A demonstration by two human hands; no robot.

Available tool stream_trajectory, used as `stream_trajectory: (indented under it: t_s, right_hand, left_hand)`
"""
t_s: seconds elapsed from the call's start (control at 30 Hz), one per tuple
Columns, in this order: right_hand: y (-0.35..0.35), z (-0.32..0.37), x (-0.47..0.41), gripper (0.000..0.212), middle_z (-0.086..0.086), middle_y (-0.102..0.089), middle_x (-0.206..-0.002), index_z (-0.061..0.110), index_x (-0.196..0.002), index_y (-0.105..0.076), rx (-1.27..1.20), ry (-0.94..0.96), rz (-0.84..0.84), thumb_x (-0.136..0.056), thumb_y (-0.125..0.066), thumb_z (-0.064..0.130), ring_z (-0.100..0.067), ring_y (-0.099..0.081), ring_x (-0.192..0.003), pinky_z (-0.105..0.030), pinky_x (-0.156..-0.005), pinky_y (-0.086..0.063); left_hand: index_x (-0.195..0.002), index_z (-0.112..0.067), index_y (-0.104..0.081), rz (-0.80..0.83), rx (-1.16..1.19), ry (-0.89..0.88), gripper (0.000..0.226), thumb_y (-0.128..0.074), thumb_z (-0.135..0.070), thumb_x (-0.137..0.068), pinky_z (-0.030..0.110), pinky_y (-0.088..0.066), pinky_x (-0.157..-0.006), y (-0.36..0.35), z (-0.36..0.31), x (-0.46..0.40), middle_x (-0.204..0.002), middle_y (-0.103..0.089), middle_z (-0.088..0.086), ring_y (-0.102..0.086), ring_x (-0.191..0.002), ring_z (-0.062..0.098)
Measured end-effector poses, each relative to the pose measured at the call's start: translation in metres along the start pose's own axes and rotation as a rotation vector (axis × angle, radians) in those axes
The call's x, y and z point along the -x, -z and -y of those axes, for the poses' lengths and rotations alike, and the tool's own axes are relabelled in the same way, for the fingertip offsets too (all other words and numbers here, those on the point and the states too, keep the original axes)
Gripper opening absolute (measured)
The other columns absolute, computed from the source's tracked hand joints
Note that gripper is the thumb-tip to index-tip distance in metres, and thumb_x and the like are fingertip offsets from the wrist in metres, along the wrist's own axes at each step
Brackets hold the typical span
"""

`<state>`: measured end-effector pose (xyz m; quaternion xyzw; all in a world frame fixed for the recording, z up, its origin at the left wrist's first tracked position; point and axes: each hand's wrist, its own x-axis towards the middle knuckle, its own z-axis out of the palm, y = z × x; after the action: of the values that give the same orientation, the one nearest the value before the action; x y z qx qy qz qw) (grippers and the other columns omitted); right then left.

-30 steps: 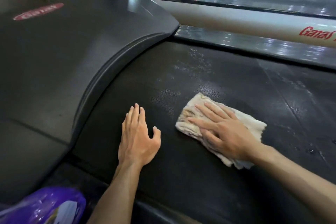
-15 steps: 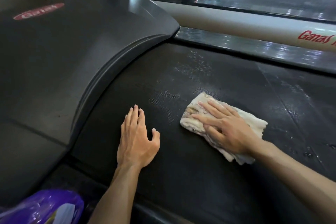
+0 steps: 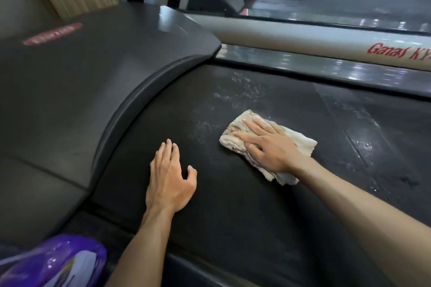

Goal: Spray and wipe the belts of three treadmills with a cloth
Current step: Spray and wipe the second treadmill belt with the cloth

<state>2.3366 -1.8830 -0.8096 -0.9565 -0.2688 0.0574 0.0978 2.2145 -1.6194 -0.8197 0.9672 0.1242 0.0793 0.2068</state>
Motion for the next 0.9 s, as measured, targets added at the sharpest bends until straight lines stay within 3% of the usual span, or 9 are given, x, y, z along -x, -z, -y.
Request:
stream_trajectory:
  t_s: [0.1, 0.27, 0.47, 0.6, 0.73, 0.8, 0.9]
  right_hand:
    - [-0.004, 0.030, -0.019, 0.051, 0.011, -0.006, -0.173, 0.061, -0.154, -0.021, 0.008, -0.047, -0.011, -0.105, -0.020, 0.049, -0.014, 0.006, -0.159, -0.052, -0.127, 0.004]
    - [-0.006, 0.032, 0.029, 0.065, 0.015, -0.006, -0.172, 0.062, -0.152, -0.026, 0.014, 0.171, 0.034, -0.092, -0.003, 0.059, -0.008, 0.009, -0.158, -0.041, -0.127, 0.009]
    - [-0.003, 0.038, -0.016, 0.050, 0.011, -0.004, -0.173, 0.057, -0.157, -0.022, 0.007, -0.050, 0.009, -0.108, -0.025, 0.045, -0.014, 0.008, -0.159, -0.048, -0.128, 0.005]
    - [-0.004, 0.053, -0.006, 0.049, 0.016, 0.003, -0.172, 0.064, -0.154, -0.016, 0.006, 0.038, 0.037, -0.107, -0.020, 0.052, -0.011, 0.012, -0.158, -0.047, -0.127, 0.007]
    - [-0.006, 0.032, 0.024, 0.049, 0.024, 0.009, -0.166, 0.080, -0.136, -0.006, 0.015, 0.038, 0.060, -0.090, 0.000, 0.064, -0.001, 0.016, -0.154, -0.039, -0.128, 0.006]
    - [-0.004, 0.023, 0.006, 0.055, 0.019, 0.001, -0.170, 0.077, -0.140, -0.010, 0.005, -0.061, 0.015, -0.088, 0.001, 0.064, -0.005, 0.010, -0.157, -0.041, -0.128, 0.002]
    - [-0.005, 0.040, -0.039, 0.072, 0.010, -0.005, -0.173, 0.063, -0.154, -0.016, 0.043, -0.099, 0.005, -0.084, 0.002, 0.063, -0.016, 0.006, -0.159, -0.050, -0.127, -0.002]
  left_hand:
    - [-0.161, -0.009, -0.020, 0.035, 0.006, 0.008, 0.075, -0.051, -0.037, -0.099, 0.037, -0.011, -0.127, 0.000, -0.002, 0.003, -0.170, -0.009, 0.002, -0.001, -0.156, 0.013]
    - [-0.161, -0.010, -0.019, 0.026, -0.016, 0.028, 0.075, -0.049, -0.039, -0.099, 0.037, -0.012, -0.127, 0.002, -0.001, 0.003, -0.170, -0.007, 0.001, -0.001, -0.156, 0.013]
    - [-0.161, -0.008, -0.015, 0.042, -0.097, -0.018, 0.074, -0.042, -0.043, -0.101, 0.037, -0.001, -0.128, 0.002, -0.001, 0.004, -0.170, -0.004, 0.005, 0.003, -0.156, 0.014]
    - [-0.160, -0.016, -0.024, 0.075, -0.073, -0.053, 0.078, -0.050, -0.048, -0.094, 0.038, 0.000, -0.128, 0.014, 0.002, 0.018, -0.170, -0.012, -0.002, -0.001, -0.156, 0.009]
    - [-0.163, -0.020, -0.005, 0.093, -0.171, -0.076, 0.085, -0.024, -0.060, -0.091, 0.041, 0.004, -0.127, 0.009, 0.005, 0.035, -0.170, 0.007, -0.003, 0.010, -0.155, 0.011]
    - [-0.163, -0.019, -0.009, 0.060, -0.183, -0.070, 0.089, -0.013, -0.062, -0.085, 0.042, 0.001, -0.127, 0.003, 0.004, 0.038, -0.171, 0.004, -0.003, 0.007, -0.156, 0.012]
    - [-0.161, -0.021, -0.013, 0.067, -0.154, -0.075, 0.086, -0.014, -0.063, -0.086, 0.042, 0.001, -0.127, 0.001, 0.007, 0.038, -0.170, 0.000, -0.004, 0.006, -0.156, 0.012]
